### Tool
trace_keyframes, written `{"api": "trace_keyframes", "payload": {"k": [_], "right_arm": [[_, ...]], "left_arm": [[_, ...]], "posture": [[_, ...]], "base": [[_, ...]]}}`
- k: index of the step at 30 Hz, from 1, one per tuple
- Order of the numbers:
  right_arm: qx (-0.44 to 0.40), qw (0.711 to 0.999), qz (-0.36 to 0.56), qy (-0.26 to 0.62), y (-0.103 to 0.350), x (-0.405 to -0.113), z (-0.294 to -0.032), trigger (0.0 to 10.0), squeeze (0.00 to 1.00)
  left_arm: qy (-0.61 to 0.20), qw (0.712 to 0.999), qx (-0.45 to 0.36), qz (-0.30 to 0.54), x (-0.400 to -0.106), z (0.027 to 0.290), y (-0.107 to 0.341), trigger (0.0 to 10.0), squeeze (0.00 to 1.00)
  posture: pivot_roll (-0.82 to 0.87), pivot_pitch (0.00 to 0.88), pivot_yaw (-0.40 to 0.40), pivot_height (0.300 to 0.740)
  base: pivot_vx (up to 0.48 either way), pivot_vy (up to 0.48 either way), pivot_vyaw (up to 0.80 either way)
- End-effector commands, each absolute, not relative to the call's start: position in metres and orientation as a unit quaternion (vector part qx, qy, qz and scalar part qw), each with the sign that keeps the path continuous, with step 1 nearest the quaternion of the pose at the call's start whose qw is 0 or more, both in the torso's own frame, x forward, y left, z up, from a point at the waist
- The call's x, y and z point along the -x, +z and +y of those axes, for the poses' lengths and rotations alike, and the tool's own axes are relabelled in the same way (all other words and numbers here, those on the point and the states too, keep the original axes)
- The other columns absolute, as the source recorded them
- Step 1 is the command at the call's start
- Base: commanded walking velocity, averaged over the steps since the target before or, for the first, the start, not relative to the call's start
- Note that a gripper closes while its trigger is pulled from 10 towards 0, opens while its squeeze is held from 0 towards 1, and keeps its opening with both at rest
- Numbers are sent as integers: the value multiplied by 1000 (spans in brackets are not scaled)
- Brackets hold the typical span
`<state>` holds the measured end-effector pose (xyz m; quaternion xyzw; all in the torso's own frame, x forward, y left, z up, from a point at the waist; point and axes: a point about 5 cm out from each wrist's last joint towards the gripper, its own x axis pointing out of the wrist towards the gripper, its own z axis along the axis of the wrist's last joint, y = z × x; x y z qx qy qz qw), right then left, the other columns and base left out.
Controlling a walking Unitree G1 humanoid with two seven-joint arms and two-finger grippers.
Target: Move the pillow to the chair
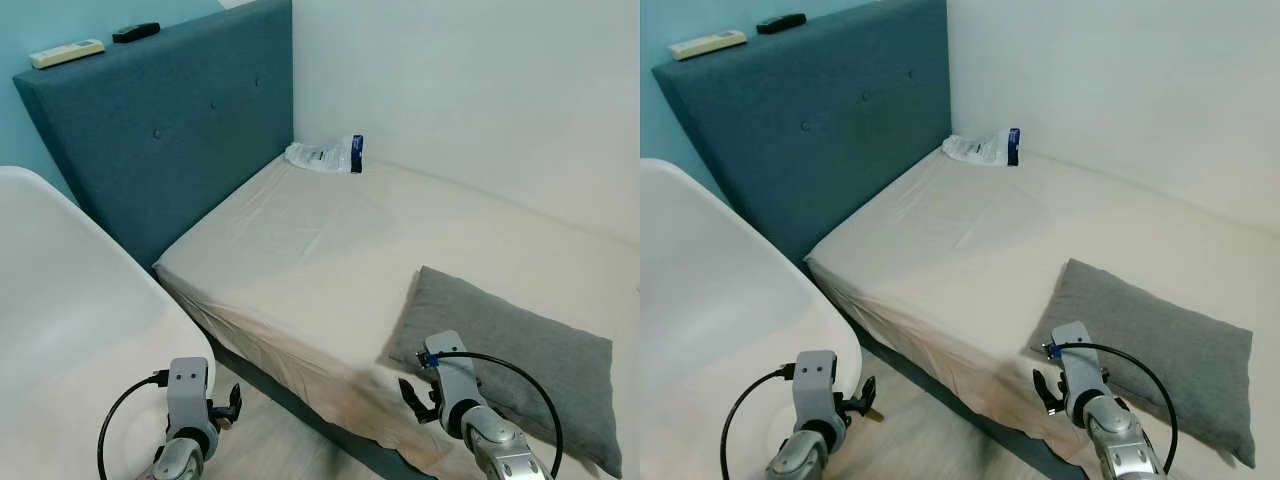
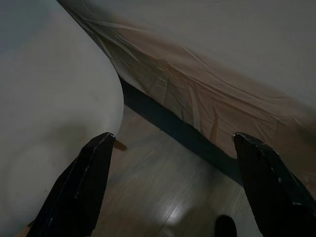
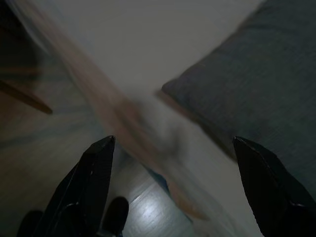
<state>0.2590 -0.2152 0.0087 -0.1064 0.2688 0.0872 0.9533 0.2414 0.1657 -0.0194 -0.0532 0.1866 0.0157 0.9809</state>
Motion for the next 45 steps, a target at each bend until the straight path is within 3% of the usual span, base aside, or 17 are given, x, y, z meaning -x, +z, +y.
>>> {"api": "trace_keyframes", "payload": {"k": [1, 13, 29, 39, 45], "right_arm": [[105, 949, 287, 81, -1, -248, -219, 10000, 0], [94, 950, 295, 41, -7, -238, -231, 10000, 0], [51, 965, 255, 33, 10, -279, -209, 10000, 0], [-6, 958, 278, -65, 3, -276, -225, 10000, 0], [-7, 960, 276, -53, 1, -274, -224, 10000, 0]], "left_arm": [[7, 979, 53, 196, -240, 162, -21, 10000, 0], [-13, 983, 44, 176, -268, 163, -4, 10000, 0], [43, 987, 44, 149, -289, 197, 15, 10000, 0], [5, 978, 33, 205, -288, 187, 2, 10000, 0], [1, 977, 32, 210, -287, 187, 0, 10000, 0]], "posture": [[-31, 116, -8, 740], [-65, 101, 46, 740], [-28, 35, -3, 740], [-83, 10, 22, 740], [-85, 0, 28, 740]], "base": [[0, 0, 0], [0, 0, 0], [0, 0, 0], [0, 0, 0], [0, 0, -554]]}}
